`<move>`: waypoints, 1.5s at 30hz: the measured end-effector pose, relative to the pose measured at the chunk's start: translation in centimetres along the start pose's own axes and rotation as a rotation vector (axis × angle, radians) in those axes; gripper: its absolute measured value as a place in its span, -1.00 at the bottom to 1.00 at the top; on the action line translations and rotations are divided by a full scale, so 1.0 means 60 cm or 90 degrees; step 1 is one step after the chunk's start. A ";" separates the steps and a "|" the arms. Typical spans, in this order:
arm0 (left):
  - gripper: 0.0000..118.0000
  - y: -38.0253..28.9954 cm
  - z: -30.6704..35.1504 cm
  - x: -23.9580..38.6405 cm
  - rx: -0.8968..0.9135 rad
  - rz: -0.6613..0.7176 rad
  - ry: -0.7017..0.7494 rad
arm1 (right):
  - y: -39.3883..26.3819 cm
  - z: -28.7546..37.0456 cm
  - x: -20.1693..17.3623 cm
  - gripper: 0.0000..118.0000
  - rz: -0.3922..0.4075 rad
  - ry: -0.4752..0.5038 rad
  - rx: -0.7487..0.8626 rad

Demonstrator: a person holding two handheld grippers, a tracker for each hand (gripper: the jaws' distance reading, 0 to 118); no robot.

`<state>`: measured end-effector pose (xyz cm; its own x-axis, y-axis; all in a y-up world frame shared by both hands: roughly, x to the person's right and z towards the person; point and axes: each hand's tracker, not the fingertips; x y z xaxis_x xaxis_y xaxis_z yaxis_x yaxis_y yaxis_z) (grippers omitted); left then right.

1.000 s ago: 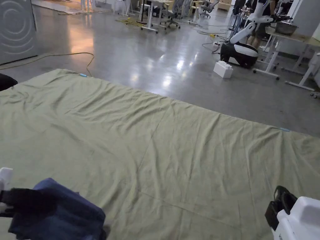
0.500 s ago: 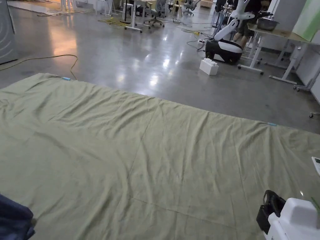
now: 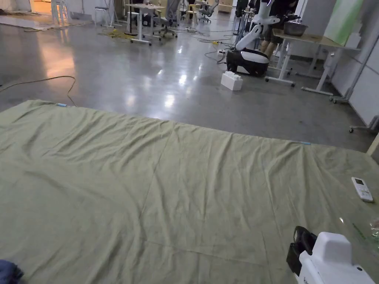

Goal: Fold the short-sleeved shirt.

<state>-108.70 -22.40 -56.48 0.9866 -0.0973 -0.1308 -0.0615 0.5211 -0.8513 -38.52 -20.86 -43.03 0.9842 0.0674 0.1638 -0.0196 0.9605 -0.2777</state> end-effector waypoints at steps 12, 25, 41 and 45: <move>0.18 -0.122 0.023 0.268 0.250 -0.034 -0.122 | -0.036 0.013 0.011 -0.98 -0.017 -0.011 -0.001; -0.25 -0.148 0.137 0.583 0.442 -0.100 -0.154 | -0.042 0.029 0.003 -0.98 -0.002 -0.015 0.030; -0.88 -0.183 0.190 0.615 0.534 -0.054 -0.133 | -0.036 0.060 0.007 -0.98 -0.009 -0.017 0.068; -0.88 -0.182 0.190 0.611 0.532 -0.039 -0.148 | -0.039 0.061 0.003 -0.98 -0.010 -0.015 0.067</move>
<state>-70.14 -22.00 -46.18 0.9960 -0.0177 0.0877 0.0341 0.9814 -0.1891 -38.92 -22.12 -38.86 0.9802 0.0569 0.1896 -0.0236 0.9846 -0.1734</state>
